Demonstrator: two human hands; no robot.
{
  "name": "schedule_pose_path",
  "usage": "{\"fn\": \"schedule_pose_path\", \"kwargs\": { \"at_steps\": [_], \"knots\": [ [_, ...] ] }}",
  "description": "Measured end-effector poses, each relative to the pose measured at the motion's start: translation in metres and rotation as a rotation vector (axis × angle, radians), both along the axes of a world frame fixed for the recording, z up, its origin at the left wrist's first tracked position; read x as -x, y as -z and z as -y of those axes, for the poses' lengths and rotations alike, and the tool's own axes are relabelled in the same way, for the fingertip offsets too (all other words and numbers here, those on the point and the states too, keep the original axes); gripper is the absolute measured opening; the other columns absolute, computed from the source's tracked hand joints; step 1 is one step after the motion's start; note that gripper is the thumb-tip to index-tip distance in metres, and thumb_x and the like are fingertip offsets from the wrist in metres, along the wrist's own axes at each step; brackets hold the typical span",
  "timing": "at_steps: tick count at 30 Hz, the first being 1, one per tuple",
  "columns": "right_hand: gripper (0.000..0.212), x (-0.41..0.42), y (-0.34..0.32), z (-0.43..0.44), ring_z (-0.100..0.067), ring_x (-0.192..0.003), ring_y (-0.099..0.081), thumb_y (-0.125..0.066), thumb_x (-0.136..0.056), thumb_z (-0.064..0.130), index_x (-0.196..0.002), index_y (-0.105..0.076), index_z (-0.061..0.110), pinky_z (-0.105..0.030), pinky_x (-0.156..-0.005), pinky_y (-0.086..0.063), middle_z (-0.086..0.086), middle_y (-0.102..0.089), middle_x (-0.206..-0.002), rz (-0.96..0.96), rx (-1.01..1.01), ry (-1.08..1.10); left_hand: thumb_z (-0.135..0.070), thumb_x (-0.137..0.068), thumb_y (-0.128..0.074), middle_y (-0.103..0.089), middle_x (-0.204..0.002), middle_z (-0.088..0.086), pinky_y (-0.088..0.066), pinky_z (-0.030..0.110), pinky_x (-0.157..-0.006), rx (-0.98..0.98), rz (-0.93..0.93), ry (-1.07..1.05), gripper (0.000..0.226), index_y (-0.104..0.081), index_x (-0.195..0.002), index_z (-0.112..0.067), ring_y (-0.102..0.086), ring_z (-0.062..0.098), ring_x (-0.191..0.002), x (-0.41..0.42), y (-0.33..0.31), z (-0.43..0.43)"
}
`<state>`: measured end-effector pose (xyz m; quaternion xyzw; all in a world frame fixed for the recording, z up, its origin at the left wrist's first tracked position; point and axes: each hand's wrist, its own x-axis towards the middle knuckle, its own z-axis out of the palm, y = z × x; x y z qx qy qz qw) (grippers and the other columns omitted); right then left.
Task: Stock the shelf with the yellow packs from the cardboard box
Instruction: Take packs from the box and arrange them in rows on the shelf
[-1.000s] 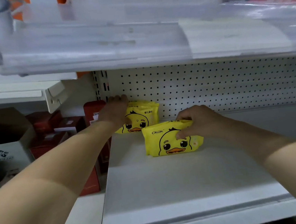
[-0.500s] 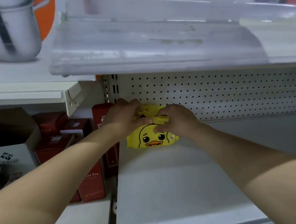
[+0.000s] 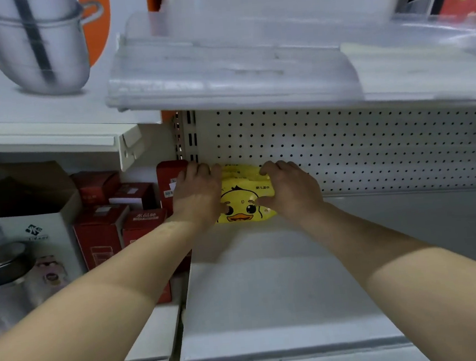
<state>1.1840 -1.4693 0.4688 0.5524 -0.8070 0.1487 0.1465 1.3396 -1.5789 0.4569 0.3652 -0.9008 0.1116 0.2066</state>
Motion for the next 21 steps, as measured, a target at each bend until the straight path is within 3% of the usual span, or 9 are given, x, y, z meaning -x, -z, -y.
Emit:
{"fn": "schedule_pose_path", "kwargs": {
  "at_steps": [7, 9, 12, 16, 21],
  "knots": [
    [0.065, -0.008, -0.021, -0.075, -0.024, -0.118, -0.052, -0.072, -0.083, 0.042, -0.141, -0.044, 0.032, -0.036, -0.085, -0.049, -0.003, -0.059, -0.122, 0.111, -0.082, 0.006, -0.054, -0.072, -0.077, -0.04, -0.145, 0.006, -0.035, 0.044, -0.107, -0.066, 0.051, -0.012, 0.09, -0.034, -0.145, -0.023, -0.032, 0.028, -0.135, -0.017, -0.017, -0.068],
    [0.066, -0.014, -0.031, -0.104, -0.025, -0.122, -0.05, -0.07, -0.086, 0.039, -0.144, -0.039, 0.034, -0.035, -0.085, -0.045, -0.004, -0.057, -0.128, 0.126, -0.12, -0.011, -0.052, -0.072, -0.078, -0.038, -0.146, 0.006, -0.037, 0.045, -0.107, -0.099, 0.025, -0.009, 0.089, -0.034, -0.145, -0.025, -0.034, 0.029, -0.135, -0.024, -0.021, -0.097],
    [0.075, -0.027, -0.044, -0.147, -0.027, -0.132, -0.043, -0.07, -0.086, 0.043, -0.15, -0.031, 0.034, -0.039, -0.098, -0.045, -0.005, -0.048, -0.143, 0.119, -0.215, 0.001, -0.046, -0.073, -0.08, -0.032, -0.149, 0.005, -0.039, 0.046, -0.106, -0.241, -0.015, -0.037, 0.088, -0.034, -0.144, -0.026, -0.033, 0.029, -0.135, -0.035, -0.03, -0.147],
    [0.073, -0.048, -0.035, -0.22, -0.028, -0.123, -0.051, -0.072, -0.083, 0.051, -0.146, -0.04, 0.03, -0.039, -0.091, -0.049, -0.006, -0.054, -0.135, 0.091, -0.254, 0.034, -0.048, -0.074, -0.079, -0.037, -0.144, 0.009, -0.041, 0.045, -0.1, -0.283, -0.005, -0.035, 0.086, -0.036, -0.143, -0.02, -0.038, 0.032, -0.13, -0.059, -0.019, -0.223],
    [0.07, -0.07, 0.004, -0.317, -0.029, -0.13, -0.045, -0.073, -0.084, 0.049, -0.144, -0.043, 0.03, -0.04, -0.092, -0.045, -0.005, -0.05, -0.142, 0.154, -0.275, -0.045, -0.044, -0.074, -0.08, -0.036, -0.146, 0.012, -0.041, 0.048, -0.103, -0.4, -0.006, -0.003, 0.085, -0.038, -0.144, -0.021, -0.037, 0.034, -0.132, -0.094, 0.021, -0.314]
  ]
}}
